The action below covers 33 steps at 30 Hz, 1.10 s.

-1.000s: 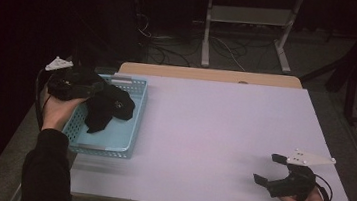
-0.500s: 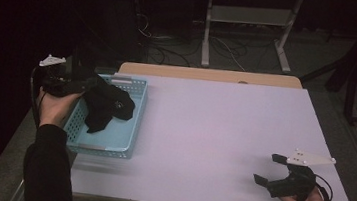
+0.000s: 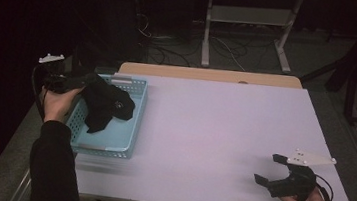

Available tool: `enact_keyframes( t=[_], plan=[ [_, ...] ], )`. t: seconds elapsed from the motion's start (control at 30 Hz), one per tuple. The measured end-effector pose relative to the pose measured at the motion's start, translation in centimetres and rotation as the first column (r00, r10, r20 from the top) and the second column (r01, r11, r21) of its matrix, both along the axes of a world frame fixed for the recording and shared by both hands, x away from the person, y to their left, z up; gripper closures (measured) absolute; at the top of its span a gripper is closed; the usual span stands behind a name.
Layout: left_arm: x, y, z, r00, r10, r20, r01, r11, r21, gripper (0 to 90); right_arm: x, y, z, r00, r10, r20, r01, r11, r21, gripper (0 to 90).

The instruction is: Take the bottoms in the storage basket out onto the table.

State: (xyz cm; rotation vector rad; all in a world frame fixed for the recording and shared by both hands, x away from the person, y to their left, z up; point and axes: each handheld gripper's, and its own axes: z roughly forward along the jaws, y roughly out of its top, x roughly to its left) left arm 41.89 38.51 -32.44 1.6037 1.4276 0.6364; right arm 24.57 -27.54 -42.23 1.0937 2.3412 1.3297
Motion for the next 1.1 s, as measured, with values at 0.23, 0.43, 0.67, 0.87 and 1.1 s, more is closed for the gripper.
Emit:
enact_keyframes(
  t=[0.23, 0.43, 0.67, 0.87, 1.1],
  plan=[
    [0.7, 0.3, -0.4, 0.9997, 0.020, -0.014, -0.021, 0.9997, -0.011, 0.0, 0.0, 0.0, -0.1, 1.0000, 0.000, -0.005, 0.000, 1.0000, -0.004, 0.0],
    [1.3, 0.5, -0.9, 0.9992, 0.021, -0.033, -0.022, 0.9994, -0.028, 0.0, 0.0, 0.1, -0.1, 1.0000, 0.001, -0.004, -0.001, 1.0000, -0.007, 0.0],
    [2.0, 0.8, -1.7, 0.9983, 0.029, -0.051, -0.032, 0.9977, -0.060, 0.0, 0.1, 0.4, -0.2, 0.9999, 0.013, -0.007, -0.013, 0.9998, -0.018, 0.0],
    [2.4, 1.0, -2.1, 0.9963, 0.041, -0.076, -0.046, 0.9963, -0.073, 0.0, 0.1, 0.6, -0.2, 0.9998, 0.019, -0.006, -0.019, 0.9996, -0.020, 0.0],
    [3.2, 0.9, -2.9, 0.9910, 0.041, -0.128, -0.051, 0.9963, -0.070, 0.0, 0.1, 0.6, -0.2, 0.9998, 0.019, -0.008, -0.019, 0.9995, -0.026, 0.0]
  ],
)
